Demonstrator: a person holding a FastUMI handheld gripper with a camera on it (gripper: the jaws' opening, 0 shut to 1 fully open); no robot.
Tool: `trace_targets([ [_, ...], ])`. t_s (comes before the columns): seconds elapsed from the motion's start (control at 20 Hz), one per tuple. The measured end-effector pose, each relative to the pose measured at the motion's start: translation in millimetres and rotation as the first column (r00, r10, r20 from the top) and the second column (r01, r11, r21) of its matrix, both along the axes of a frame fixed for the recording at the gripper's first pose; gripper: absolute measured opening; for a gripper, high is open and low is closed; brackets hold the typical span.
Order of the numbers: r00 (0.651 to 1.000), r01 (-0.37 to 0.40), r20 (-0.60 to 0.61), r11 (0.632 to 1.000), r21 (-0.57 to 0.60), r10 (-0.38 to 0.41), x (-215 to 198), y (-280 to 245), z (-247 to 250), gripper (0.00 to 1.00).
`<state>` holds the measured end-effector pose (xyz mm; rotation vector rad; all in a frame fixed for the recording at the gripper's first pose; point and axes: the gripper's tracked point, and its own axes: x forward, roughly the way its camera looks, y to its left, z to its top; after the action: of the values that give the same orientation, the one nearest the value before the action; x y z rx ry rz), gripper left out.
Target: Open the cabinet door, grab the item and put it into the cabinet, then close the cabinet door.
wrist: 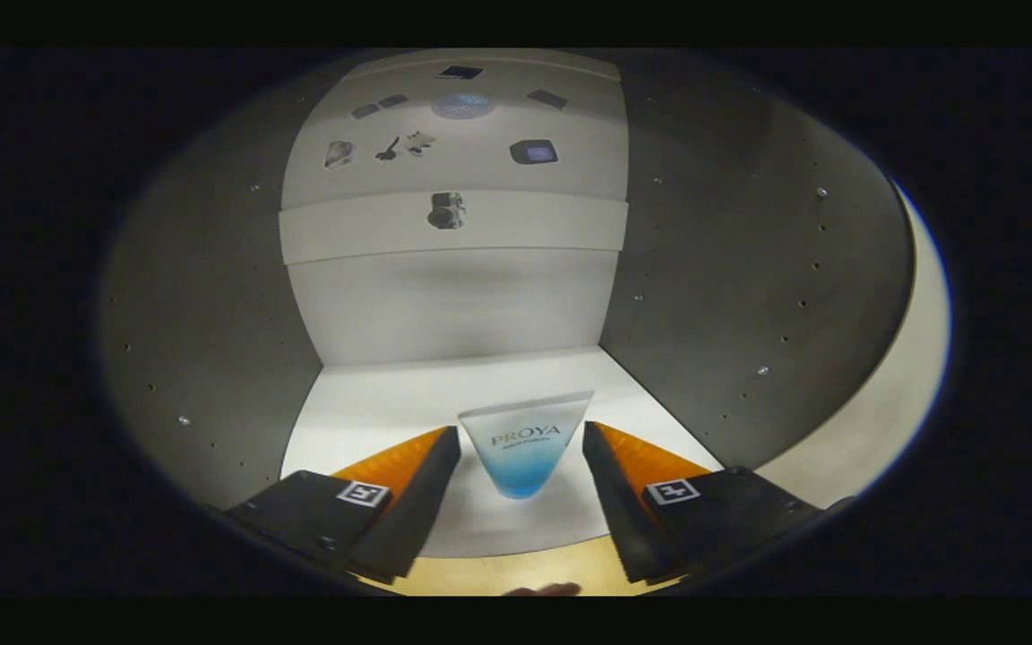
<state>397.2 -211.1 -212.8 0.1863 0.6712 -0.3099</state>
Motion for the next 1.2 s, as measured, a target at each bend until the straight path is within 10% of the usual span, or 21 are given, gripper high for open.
trace_targets([
  [0.4,0.924,-0.119,0.344,0.979,-0.164,0.169,-47.6,44.7,97.0,1.0],
  [0.75,0.825,-0.087,0.527,0.968,-0.236,0.203,-228.7,61.4,178.3,0.97],
  [1.2,0.89,0.164,0.457,0.94,-0.3,-0.01,-411.2,-74.1,157.6,0.97],
])
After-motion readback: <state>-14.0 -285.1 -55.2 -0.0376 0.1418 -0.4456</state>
